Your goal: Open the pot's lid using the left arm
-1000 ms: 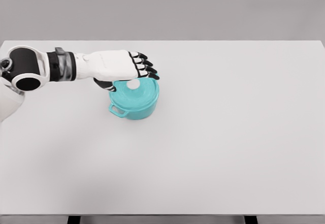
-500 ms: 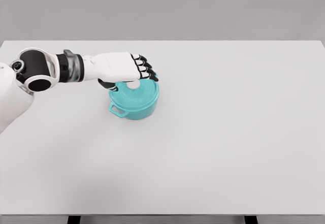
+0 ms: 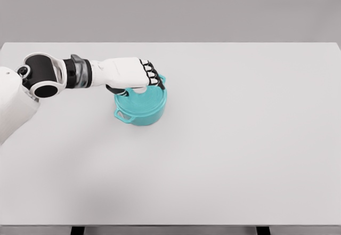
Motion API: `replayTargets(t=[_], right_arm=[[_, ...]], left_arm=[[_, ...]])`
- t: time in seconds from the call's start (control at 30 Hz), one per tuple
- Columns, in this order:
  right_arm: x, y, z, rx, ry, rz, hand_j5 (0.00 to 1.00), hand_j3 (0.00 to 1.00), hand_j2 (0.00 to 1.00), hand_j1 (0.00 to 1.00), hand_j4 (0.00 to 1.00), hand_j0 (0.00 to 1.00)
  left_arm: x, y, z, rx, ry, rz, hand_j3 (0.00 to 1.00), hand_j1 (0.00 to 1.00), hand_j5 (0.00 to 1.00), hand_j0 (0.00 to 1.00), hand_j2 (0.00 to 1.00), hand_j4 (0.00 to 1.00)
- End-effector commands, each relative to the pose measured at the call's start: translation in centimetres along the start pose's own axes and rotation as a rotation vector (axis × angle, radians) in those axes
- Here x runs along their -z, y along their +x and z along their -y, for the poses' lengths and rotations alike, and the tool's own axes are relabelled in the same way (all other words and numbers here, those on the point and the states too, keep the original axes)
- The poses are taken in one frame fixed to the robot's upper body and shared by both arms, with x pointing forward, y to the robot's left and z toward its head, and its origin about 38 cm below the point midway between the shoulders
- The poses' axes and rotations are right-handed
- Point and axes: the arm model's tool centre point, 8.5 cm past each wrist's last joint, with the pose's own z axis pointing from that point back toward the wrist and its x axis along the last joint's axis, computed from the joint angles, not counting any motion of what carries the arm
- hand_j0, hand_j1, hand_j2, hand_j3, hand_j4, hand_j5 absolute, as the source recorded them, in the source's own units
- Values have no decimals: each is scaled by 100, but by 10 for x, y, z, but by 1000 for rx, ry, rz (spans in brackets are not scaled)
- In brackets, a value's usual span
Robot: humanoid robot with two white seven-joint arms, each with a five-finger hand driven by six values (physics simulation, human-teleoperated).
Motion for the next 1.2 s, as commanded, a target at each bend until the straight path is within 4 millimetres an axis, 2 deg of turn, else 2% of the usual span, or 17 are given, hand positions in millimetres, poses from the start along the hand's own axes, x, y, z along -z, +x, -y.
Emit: replayTargets(t=[0.0, 0.47, 0.63, 1.17], right_arm=[[0, 0, 0, 1, 0, 0, 100, 100, 100, 100, 100, 100], [0, 0, 0, 1, 0, 0, 100, 100, 100, 100, 100, 100], [0, 0, 0, 1, 0, 0, 100, 100, 100, 100, 100, 100], [0, 0, 0, 1, 0, 0, 100, 100, 100, 100, 100, 100]], left_arm=[[-2, -1, 0, 0, -1, -6, 88, 88, 88, 88, 88, 88], [-2, -3, -5, 5, 7, -8, 88, 88, 88, 88, 88, 88], [-2, -3, -3, 4, 4, -8, 81, 81, 81, 81, 81, 81], [-2, -2, 0, 0, -2, -8, 74, 74, 74, 74, 74, 74]])
